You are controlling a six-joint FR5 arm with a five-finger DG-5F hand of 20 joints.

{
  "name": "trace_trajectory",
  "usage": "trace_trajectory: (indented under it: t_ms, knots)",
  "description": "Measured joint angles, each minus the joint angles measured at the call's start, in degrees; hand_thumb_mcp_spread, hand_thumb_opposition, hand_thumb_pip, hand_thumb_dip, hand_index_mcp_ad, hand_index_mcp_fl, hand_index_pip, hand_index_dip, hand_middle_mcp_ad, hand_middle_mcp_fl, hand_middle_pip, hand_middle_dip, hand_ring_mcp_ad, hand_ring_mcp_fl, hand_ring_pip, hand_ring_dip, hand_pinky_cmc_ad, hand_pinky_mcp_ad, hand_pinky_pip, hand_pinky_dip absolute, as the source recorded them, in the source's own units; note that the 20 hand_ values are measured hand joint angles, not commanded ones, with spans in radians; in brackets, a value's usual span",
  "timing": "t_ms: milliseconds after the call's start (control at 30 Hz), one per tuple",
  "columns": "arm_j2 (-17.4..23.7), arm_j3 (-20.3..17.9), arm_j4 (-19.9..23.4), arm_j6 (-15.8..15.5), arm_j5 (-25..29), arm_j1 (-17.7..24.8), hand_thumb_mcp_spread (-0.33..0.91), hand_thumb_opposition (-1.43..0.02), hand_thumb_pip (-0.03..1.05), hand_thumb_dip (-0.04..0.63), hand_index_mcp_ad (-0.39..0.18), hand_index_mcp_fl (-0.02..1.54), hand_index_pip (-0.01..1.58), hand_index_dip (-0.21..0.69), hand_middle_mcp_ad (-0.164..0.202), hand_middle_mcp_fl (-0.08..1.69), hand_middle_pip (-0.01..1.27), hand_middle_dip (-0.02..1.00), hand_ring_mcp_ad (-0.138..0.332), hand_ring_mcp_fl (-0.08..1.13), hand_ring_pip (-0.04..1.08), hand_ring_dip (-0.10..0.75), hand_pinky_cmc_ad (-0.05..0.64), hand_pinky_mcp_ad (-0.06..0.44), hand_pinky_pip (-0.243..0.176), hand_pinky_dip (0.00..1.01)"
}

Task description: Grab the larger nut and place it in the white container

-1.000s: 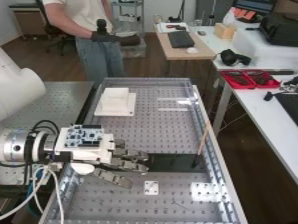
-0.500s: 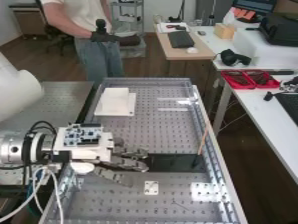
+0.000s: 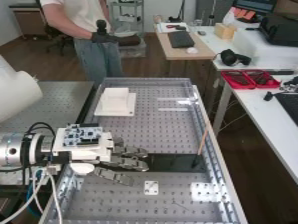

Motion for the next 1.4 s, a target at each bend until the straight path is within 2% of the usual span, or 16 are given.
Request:
trace_trajectory:
  t_ms: [700, 1400]
  knots:
    - [-1.88, 0.19, 1.76, 1.59, 0.94, 0.42, 0.33, -0.85, 0.79, 0.236, -0.173, 0.01, 1.56, 0.075, -0.010, -0.01, 0.12, 0.21, 0.113, 0.01, 0.09, 0.124, 0.347, 0.295, -0.080, 0.47]
    - [-2.28, 1.52, 0.19, -0.07, -1.57, -0.61, 0.33, -0.85, 0.78, 0.236, -0.173, 0.01, 1.56, 0.079, -0.010, -0.01, 0.12, 0.21, 0.113, 0.01, 0.09, 0.124, 0.347, 0.295, -0.080, 0.47]
